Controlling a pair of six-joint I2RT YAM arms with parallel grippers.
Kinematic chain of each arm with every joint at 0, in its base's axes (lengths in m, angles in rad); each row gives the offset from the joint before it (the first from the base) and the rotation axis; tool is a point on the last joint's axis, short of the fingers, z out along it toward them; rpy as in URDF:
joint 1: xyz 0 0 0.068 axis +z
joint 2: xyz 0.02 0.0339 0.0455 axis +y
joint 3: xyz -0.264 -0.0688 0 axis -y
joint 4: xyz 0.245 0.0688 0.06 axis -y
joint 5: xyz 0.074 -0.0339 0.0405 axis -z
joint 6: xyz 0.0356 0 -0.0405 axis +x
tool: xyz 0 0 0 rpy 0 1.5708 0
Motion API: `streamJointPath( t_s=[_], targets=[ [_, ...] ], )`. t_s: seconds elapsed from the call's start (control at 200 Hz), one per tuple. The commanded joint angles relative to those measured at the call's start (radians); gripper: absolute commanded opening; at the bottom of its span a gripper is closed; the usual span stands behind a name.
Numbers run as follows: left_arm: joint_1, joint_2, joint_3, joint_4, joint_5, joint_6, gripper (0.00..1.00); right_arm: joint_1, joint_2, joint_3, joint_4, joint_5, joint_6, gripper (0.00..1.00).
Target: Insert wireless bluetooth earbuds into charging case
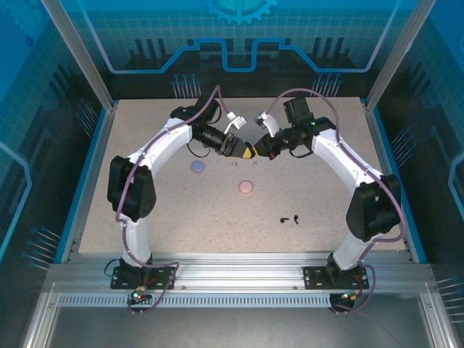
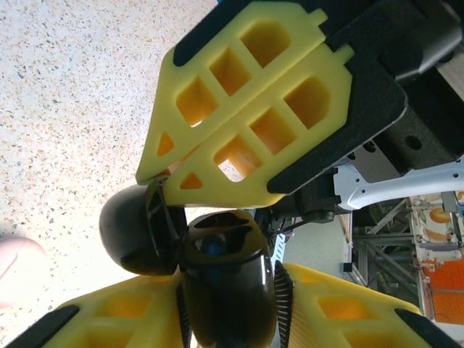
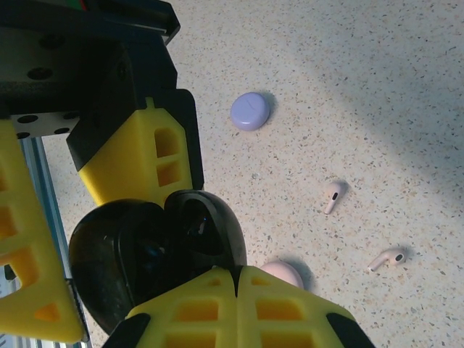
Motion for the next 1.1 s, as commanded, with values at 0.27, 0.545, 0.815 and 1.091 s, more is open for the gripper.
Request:
streamJointPath(
  t_s=[0.27, 0.545, 0.815, 1.091],
  targets=[
    [0.000, 0.016, 0.024, 0.015, 0.038, 0.010, 0.43, 0.018, 0.010, 0.039, -0.037, -0.009, -0.024, 0.00],
    [0.026, 0.029, 0.072, -0.038, 0.046, 0.039, 0.42, 0.018, -0.001, 0.050, -0.066, 0.004, -0.043, 0.00],
    [0.024, 0.044, 0.084, -0.066, 0.049, 0.057, 0.40, 0.022, 0.003, 0.058, -0.076, -0.002, -0.052, 0.00],
    [0.010, 0.054, 0.087, -0.065, 0.048, 0.058, 0.36, 0.029, 0.013, 0.074, -0.085, 0.001, -0.055, 0.00]
  ],
)
